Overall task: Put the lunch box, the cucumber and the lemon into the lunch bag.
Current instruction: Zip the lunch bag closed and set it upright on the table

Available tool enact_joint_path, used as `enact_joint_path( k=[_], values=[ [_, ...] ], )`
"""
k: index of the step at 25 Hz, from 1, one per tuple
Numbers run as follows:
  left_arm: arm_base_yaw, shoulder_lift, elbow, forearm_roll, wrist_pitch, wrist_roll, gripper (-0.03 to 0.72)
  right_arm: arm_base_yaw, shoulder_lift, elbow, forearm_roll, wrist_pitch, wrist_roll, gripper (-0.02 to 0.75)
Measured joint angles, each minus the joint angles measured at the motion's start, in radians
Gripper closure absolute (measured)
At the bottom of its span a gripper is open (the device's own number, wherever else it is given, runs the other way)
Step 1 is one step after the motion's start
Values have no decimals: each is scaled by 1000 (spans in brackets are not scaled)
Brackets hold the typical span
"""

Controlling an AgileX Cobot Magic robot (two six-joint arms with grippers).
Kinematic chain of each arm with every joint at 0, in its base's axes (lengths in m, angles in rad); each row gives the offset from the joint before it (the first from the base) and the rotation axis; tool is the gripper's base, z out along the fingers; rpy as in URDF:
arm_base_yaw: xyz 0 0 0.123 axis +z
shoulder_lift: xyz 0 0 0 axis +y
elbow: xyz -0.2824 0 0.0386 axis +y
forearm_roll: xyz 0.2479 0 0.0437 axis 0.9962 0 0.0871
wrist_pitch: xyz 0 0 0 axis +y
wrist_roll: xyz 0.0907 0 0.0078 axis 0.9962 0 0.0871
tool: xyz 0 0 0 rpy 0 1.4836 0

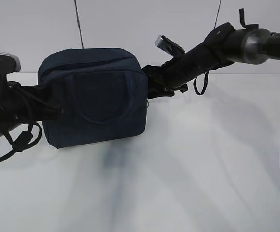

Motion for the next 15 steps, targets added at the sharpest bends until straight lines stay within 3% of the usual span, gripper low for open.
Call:
enact_joint_path(
  k=[3,5,12,15],
  values=[
    [0,0,0,0,0,0,683,-9,0,0,0,4,0,249],
    [0,0,0,0,0,0,683,-17,-2,0,-2,16,0,205],
    [0,0,0,0,0,0,683,-47,-63,0,-32,98,0,177],
    [0,0,0,-37,-8,0,668,-49,-101,0,-105,148,9,176]
  ],
)
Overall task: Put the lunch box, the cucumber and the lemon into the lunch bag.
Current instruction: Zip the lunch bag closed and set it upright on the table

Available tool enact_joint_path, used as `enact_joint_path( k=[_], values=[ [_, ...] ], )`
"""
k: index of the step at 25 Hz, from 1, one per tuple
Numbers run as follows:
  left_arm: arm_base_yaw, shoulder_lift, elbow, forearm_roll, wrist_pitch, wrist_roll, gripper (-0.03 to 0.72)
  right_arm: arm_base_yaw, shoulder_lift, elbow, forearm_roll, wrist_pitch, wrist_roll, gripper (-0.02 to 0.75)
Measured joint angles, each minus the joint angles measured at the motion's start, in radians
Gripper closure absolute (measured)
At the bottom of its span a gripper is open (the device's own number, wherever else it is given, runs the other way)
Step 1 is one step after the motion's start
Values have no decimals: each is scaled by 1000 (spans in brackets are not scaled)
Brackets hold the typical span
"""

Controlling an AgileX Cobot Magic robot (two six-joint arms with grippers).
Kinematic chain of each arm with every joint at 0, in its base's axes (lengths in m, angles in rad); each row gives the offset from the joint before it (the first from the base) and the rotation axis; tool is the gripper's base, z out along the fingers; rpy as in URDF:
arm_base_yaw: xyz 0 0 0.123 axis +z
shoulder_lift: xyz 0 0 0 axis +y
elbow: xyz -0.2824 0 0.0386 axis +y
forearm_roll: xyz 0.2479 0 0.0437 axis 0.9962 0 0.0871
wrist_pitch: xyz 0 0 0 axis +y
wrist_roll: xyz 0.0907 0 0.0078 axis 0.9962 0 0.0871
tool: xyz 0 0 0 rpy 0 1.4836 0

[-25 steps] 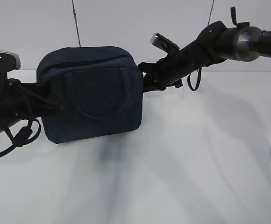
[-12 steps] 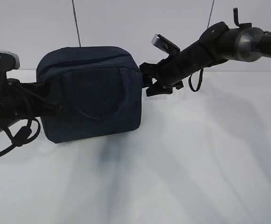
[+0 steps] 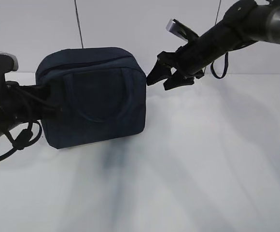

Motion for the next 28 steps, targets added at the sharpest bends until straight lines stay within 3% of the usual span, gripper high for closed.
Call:
enact_joint_path(
  k=[3,8,11,21,28],
  values=[
    [0,0,0,-40,-25,0,582,0,-38,0,-54,34,9,176],
    [0,-37,0,-57,-40,0,296,-2,-92,0,-75,52,18,176],
    [0,-71,0,-57,-30,0,214,-2,-107,0,-76,68,29,176],
    [0,-356,0,-57,327,0,190,-2,-169,0,-108,178,97,176],
    [0,-620,-39,-37,748,0,190,32,-287,0,-352,190,234,176]
  ],
)
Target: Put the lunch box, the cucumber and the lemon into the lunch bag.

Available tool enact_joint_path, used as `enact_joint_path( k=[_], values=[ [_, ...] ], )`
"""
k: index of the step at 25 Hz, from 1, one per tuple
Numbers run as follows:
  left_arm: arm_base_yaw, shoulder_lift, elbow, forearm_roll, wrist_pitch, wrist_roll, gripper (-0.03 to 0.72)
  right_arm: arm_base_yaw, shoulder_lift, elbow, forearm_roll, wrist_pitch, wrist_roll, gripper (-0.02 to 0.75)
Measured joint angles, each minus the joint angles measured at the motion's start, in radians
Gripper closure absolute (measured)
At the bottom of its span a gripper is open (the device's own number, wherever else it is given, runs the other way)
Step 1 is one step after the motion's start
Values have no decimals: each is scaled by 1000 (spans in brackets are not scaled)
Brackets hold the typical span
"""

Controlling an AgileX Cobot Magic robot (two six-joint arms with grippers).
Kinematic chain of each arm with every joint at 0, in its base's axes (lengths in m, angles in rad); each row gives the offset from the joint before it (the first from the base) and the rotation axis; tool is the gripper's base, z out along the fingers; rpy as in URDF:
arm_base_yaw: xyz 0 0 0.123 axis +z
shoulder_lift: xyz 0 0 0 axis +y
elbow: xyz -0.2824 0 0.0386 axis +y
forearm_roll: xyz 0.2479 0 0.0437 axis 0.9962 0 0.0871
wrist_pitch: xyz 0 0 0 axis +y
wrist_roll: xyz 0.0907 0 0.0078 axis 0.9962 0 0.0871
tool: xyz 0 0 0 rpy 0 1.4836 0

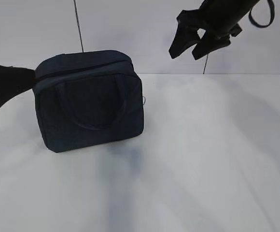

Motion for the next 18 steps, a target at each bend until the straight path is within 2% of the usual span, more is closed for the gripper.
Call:
enact_joint_path(
  k=[8,14,18],
  values=[
    [0,-88,-174,66,601,-2,192,106,-204,0,-218,17,149,176],
    [0,-104,-336,263,939,-188,237,211,-357,0,-304,25,244,176],
    [0,-177,-374,368,1064,-253,246,257,-479,57,-331,25,290,176]
  ],
)
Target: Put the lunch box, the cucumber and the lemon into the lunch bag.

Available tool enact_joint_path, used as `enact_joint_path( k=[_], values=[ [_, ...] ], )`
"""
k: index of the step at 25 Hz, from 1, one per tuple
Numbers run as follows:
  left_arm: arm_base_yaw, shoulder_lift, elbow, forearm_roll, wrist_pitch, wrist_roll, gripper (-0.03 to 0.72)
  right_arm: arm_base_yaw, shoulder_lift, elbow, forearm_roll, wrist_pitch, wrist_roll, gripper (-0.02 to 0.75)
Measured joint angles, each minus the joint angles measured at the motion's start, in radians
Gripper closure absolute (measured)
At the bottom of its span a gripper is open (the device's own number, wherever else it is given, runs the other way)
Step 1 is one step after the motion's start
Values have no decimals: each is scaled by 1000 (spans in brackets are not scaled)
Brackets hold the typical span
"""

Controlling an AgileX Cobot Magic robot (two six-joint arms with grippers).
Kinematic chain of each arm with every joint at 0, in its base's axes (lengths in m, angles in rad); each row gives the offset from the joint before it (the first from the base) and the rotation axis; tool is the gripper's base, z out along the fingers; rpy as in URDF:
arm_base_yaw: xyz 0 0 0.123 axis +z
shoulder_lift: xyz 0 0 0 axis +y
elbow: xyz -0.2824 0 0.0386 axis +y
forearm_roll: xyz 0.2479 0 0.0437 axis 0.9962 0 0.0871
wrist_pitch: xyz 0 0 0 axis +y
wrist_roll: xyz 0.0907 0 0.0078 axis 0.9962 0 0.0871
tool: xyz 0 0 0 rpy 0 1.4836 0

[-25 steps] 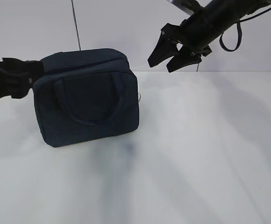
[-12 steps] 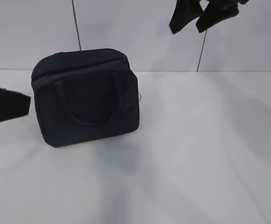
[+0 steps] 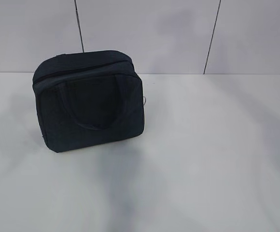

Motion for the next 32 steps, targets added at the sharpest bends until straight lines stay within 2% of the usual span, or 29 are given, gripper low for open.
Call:
enact_joint_path(
  k=[8,20,27,32],
  values=[
    [0,-246,-4,34,162,-16,246,6,-369,389,-11,6,9,176],
    [0,-484,-7,-1,177,-16,246,6,-1023,880,-64,16,-6,176],
    [0,-543,136,35,179,-16,246,6,-1283,1083,-123,20,-9,176],
    [0,-547,232,46,179,-16,246,6,-1348,1245,-136,3,-9,176]
  ],
)
